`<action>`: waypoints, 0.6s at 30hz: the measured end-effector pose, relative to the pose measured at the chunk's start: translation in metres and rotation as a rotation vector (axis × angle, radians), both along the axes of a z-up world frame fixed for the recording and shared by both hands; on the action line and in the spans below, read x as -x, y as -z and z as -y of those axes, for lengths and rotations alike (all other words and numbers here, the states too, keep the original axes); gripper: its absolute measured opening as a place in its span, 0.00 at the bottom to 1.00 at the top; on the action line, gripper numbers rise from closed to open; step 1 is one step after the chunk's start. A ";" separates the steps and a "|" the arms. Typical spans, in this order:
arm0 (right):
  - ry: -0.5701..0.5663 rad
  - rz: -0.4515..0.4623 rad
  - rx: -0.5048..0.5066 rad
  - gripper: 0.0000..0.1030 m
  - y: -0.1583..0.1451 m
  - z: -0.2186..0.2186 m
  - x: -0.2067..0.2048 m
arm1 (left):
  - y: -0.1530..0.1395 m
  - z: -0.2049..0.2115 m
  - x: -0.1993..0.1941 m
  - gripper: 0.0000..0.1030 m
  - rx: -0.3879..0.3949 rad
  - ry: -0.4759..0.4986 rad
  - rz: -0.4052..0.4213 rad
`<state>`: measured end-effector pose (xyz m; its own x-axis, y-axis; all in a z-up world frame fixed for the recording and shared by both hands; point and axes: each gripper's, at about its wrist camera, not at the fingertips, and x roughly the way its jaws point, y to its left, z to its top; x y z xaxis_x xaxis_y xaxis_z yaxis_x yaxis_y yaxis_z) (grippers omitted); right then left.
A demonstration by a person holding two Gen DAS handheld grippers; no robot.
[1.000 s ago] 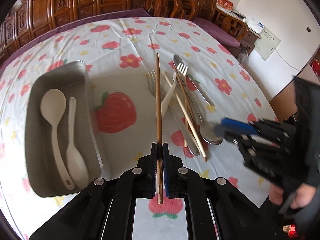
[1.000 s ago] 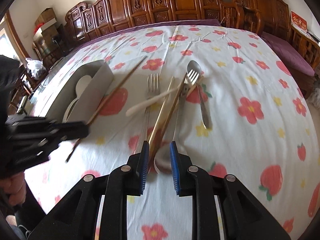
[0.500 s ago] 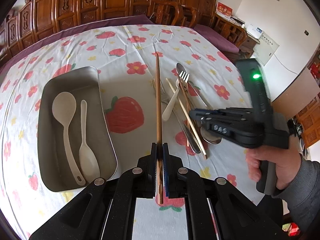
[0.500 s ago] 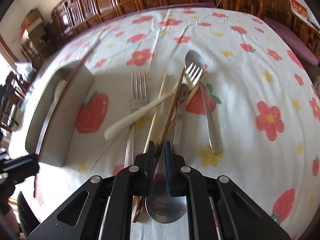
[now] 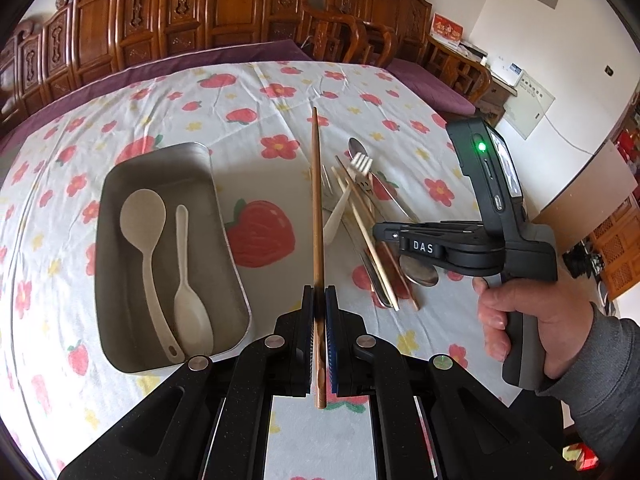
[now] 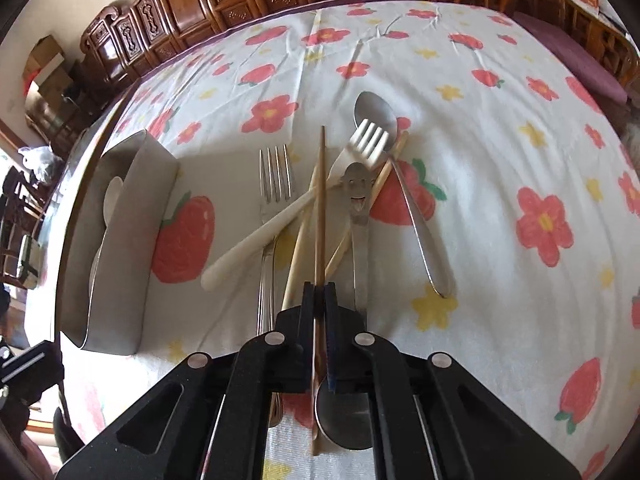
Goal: Organize utensils
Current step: 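Carry both chopsticks to the grey tray and open the left gripper to release its chopstick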
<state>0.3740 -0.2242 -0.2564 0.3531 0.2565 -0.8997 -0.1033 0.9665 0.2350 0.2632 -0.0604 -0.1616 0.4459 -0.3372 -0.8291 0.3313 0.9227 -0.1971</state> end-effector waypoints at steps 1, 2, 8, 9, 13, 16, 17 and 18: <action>0.002 0.005 -0.002 0.06 -0.002 0.000 0.002 | -0.001 -0.002 0.001 0.04 0.001 -0.004 0.003; 0.004 0.012 -0.006 0.06 -0.006 0.000 0.003 | -0.002 -0.004 0.001 0.04 0.002 -0.006 0.005; 0.006 0.075 -0.023 0.06 -0.032 -0.001 0.015 | -0.009 -0.016 0.002 0.04 0.008 -0.032 0.020; 0.003 0.084 -0.025 0.06 -0.036 -0.001 0.016 | -0.011 -0.020 0.001 0.04 0.008 -0.038 0.025; -0.021 0.127 -0.052 0.06 -0.056 -0.009 0.023 | -0.017 -0.036 -0.001 0.04 0.009 -0.071 0.042; -0.044 0.154 -0.066 0.06 -0.068 -0.019 0.025 | -0.019 -0.049 -0.006 0.04 0.010 -0.098 0.047; -0.050 0.160 -0.072 0.06 -0.072 -0.023 0.025 | -0.019 -0.053 -0.007 0.04 0.010 -0.106 0.047; -0.062 0.167 -0.082 0.06 -0.076 -0.028 0.026 | -0.019 -0.058 -0.009 0.04 0.011 -0.114 0.048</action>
